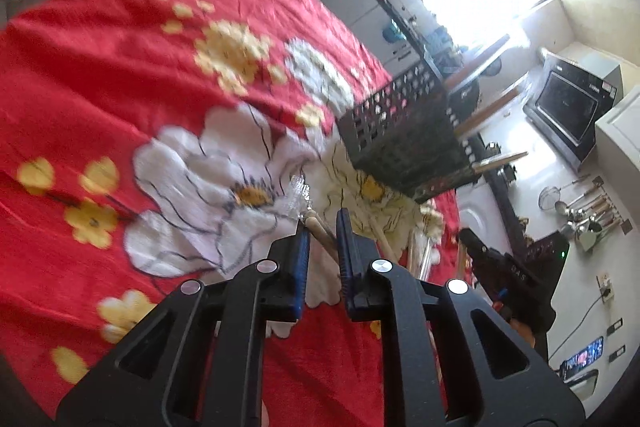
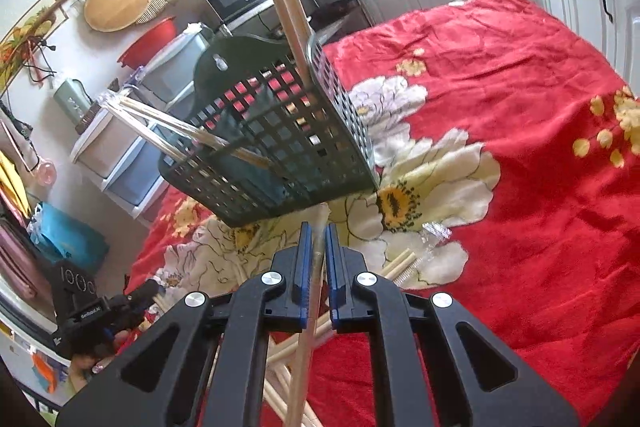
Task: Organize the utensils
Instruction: 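Lift the held chopsticks with both tools and carry them above the caddy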
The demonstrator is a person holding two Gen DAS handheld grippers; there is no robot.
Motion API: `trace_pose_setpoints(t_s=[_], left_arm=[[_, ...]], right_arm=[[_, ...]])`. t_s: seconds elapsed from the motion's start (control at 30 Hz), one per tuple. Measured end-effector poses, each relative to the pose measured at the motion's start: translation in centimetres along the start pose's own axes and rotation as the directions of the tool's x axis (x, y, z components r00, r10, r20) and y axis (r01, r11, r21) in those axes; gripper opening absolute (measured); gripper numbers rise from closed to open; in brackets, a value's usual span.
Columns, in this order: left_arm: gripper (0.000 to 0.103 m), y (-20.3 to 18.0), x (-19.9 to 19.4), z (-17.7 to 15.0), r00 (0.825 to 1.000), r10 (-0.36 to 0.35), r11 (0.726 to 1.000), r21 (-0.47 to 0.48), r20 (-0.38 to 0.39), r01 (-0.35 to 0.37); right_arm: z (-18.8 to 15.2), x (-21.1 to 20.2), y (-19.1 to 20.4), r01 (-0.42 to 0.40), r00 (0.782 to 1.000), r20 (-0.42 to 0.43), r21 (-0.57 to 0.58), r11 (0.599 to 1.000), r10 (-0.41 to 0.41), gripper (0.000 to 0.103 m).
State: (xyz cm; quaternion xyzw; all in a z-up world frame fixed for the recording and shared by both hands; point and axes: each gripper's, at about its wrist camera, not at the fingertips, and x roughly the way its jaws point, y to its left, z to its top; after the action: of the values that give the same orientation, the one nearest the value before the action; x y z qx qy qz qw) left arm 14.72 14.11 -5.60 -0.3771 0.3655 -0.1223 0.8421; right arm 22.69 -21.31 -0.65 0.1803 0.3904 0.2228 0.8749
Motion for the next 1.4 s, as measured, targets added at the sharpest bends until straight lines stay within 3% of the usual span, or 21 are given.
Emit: trace_pose_setpoints(t_s=[0.1,0.2,0.53,0.93,1.4], left_arm=[[0.007,-0.2,-1.3,0.7,0.999,-0.002,1.000,0.001,0.043,0.002],[0.005,-0.6,-2.4,1.4,0.996,-0.065,0.998,-0.021,0.065,0.066],[0.003,-4.9,-5.8,2.8,0.978,-0.083,0.992,0.108,0.190,0.064],[0.003,-9.3,-7.0,2.5,0.965,-0.143,0.969,0.228,0.219,0.092],[0.003,-13.1,-5.7,2.7,0.958,-0.195,0.941,0.315,0.209,0.123]], right_arm=[[0.4,-1.0,0.6,-0.010,0.999,0.031,-0.014,1.000,0.010,0.006],[0.8,-1.7,1.2,-0.026,0.998,0.051,-0.027,0.999,0.027,0.006],[1.4,-4.1,3.9,-0.083,0.990,0.103,-0.079,0.993,0.091,0.006],[2.4,-8.2,6.9,-0.123,0.962,0.223,-0.164,0.979,0.159,0.006],[3.3,-12.2,7.1,-0.075,0.915,0.378,-0.185,0.980,0.141,0.006]])
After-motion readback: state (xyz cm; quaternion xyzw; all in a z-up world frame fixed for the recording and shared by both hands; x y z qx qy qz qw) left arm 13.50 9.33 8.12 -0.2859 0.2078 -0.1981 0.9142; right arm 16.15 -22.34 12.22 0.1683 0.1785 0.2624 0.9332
